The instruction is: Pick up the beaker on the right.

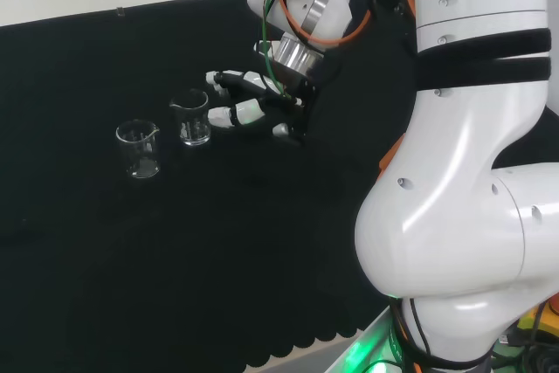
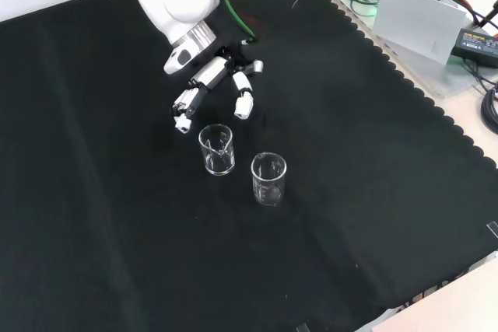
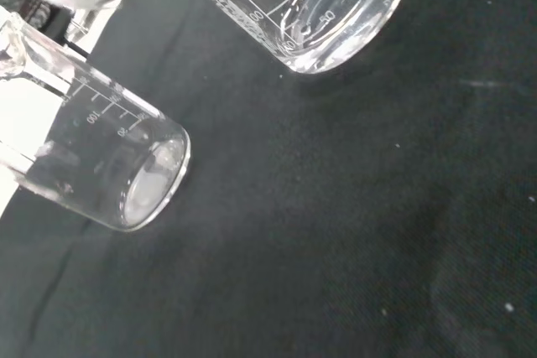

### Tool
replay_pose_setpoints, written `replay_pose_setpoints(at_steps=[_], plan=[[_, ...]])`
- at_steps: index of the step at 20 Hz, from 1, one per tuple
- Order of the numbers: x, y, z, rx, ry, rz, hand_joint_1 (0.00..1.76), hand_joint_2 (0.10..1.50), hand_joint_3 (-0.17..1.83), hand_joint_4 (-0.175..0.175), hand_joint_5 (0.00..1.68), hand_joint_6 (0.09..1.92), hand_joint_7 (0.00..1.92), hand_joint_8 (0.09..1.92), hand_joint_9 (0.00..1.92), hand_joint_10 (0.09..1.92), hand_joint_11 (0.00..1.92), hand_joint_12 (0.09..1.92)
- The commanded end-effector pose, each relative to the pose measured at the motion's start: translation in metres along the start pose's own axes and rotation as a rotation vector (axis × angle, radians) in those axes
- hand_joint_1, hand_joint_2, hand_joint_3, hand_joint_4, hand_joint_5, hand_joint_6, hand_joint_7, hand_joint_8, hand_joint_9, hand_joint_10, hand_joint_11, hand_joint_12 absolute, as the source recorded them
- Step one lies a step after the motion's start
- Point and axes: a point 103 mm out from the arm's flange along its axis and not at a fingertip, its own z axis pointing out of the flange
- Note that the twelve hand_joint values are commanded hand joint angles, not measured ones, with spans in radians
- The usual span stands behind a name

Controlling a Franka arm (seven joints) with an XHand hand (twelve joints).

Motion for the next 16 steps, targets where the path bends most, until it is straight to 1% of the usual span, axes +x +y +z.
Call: replay_pose_setpoints(at_steps=[1,3,4,5,6,7,8,9,10,11,14,16], plan=[[0.000,0.010,0.008,-0.010,-0.010,0.012,0.72,0.53,0.62,-0.058,0.23,0.09,0.12,0.59,0.20,0.67,0.00,1.08],[0.001,0.014,0.012,-0.010,0.008,-0.007,0.72,0.53,0.62,-0.058,0.23,0.09,0.12,0.59,0.20,0.66,0.00,1.07],[0.002,0.017,0.016,0.001,0.006,-0.016,0.72,0.53,0.62,-0.058,0.23,0.09,0.12,0.59,0.20,0.66,0.00,1.07],[-0.008,0.015,0.006,-0.007,0.118,0.186,0.72,0.53,0.62,-0.058,0.23,0.09,0.11,0.59,0.20,0.66,0.00,1.07],[-0.009,0.018,0.007,-0.012,0.086,0.169,0.72,0.53,0.62,-0.059,0.23,0.09,0.11,0.59,0.20,0.66,0.00,1.07],[-0.003,0.025,0.013,-0.038,-0.001,0.093,0.72,0.53,0.62,-0.059,0.23,0.09,0.11,0.59,0.20,0.66,0.00,1.07],[0.002,0.028,0.018,-0.048,-0.022,0.058,0.72,0.53,0.62,-0.059,0.24,0.09,0.11,0.59,0.20,0.66,0.00,1.07],[0.013,0.038,0.031,-0.052,-0.023,0.032,0.72,0.53,0.62,-0.059,0.24,0.09,0.11,0.59,0.20,0.66,0.00,1.07],[0.010,0.031,0.028,-0.054,0.003,-0.007,0.73,0.53,0.62,-0.059,0.24,0.09,0.11,0.58,0.20,0.66,0.00,1.07],[0.009,0.028,0.028,-0.049,0.017,-0.025,0.73,0.53,0.62,-0.059,0.24,0.09,0.11,0.58,0.20,0.66,0.00,1.07],[0.007,0.027,0.029,-0.034,0.045,-0.049,0.73,0.53,0.62,-0.059,0.24,0.09,0.11,0.59,0.20,0.66,0.00,1.07],[0.005,0.027,0.029,-0.034,0.040,-0.054,0.74,0.53,0.62,-0.059,0.24,0.09,0.11,0.59,0.20,0.66,0.00,1.07]])
